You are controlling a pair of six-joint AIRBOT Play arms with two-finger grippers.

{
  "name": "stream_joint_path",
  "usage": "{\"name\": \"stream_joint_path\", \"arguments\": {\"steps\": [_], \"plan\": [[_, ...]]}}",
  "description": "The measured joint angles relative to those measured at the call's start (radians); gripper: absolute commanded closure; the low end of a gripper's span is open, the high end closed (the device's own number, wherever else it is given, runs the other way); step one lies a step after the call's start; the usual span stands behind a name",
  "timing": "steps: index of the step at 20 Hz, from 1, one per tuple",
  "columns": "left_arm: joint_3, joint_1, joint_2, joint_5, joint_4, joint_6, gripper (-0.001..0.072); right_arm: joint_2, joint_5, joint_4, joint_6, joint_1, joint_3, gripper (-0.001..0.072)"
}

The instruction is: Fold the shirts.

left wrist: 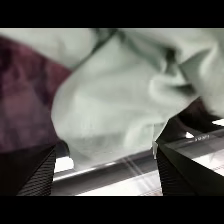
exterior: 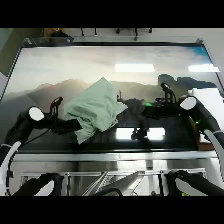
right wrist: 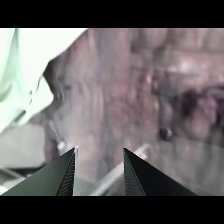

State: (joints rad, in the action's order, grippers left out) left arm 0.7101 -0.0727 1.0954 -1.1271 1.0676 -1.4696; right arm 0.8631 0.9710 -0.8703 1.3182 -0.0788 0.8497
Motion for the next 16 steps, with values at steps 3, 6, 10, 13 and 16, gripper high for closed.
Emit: {"name": "stream_joint_path", "arguments": {"steps": [3,6,10,13,16], "plan": [[-0.144,0.014,-0.067,0.084,-0.082,0.014,0.0046,0.117,-0.079,0.154,-0.141,0.0,-0.002,0.0366],[-0.217,0.018,-0.101,0.165,-0.138,0.021,0.0046,0.233,-0.133,0.316,-0.288,-0.007,0.013,0.0367],[-0.226,0.021,-0.061,0.219,-0.167,0.024,0.0049,0.36,-0.187,0.421,-0.389,-0.038,0.071,0.0367],[-0.194,0.021,0.012,0.222,-0.176,0.032,0.0498,0.43,-0.213,0.451,-0.415,-0.067,0.128,0.0367],[-0.153,0.021,0.065,0.204,-0.178,0.066,0.0694,0.479,-0.243,0.462,-0.428,-0.104,0.177,0.0367]]}}
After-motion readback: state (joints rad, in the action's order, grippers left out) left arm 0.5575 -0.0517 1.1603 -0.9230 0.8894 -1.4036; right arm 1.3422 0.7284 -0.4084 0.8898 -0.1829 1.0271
